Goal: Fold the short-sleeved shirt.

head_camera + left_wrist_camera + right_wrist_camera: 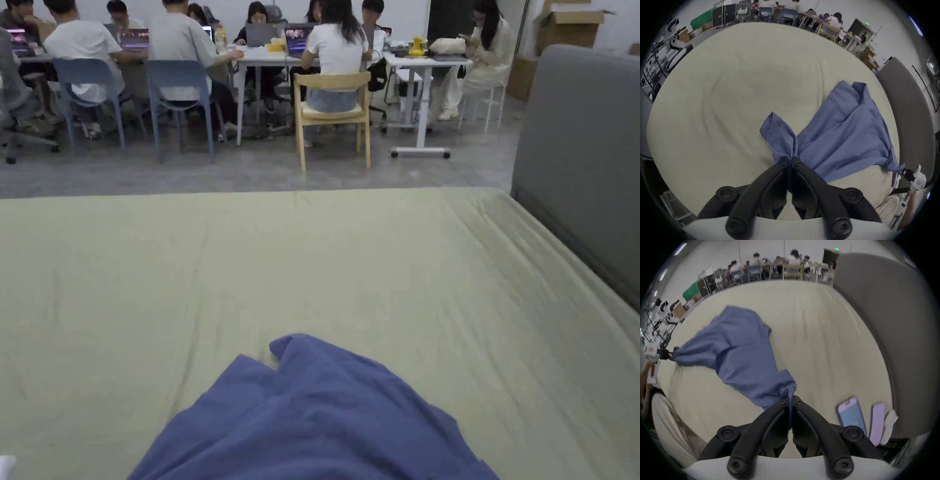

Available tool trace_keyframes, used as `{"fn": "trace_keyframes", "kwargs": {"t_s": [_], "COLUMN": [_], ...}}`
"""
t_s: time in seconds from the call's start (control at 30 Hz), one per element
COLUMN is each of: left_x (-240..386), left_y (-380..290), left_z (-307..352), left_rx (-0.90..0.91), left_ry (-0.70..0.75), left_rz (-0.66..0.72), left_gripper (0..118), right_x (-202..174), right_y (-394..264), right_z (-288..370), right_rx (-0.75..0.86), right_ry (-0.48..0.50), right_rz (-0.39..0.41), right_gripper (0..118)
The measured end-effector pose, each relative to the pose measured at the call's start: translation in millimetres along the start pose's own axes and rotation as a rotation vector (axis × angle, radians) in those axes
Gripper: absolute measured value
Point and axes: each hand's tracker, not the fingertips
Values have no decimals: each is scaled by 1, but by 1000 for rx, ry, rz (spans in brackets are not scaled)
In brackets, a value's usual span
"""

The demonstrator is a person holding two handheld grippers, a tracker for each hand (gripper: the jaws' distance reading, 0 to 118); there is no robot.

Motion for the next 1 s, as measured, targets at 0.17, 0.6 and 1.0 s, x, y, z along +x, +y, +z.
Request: {"fn": "trace_keyframes", "kwargs": {"t_s": [0.17,0.6,1.0], "left_x": [-27,-48,-36], "left_y": [-9,-17,-47], "left_z": [-17,-32,84], "left_rx": [-31,-20,265], "left_ry": [20,10,-61], "left_rz": [54,171,182], "left_gripper": [0,18,56], "right_x": [14,13,-43], "right_y": [-13,-4,44], "right_z": [-37,-79,82], "right_rx": [-129,-295,213], "right_ry": [-5,-71,212], "right_rz": [-44,36,-141], "right_gripper": [4,13,27]}}
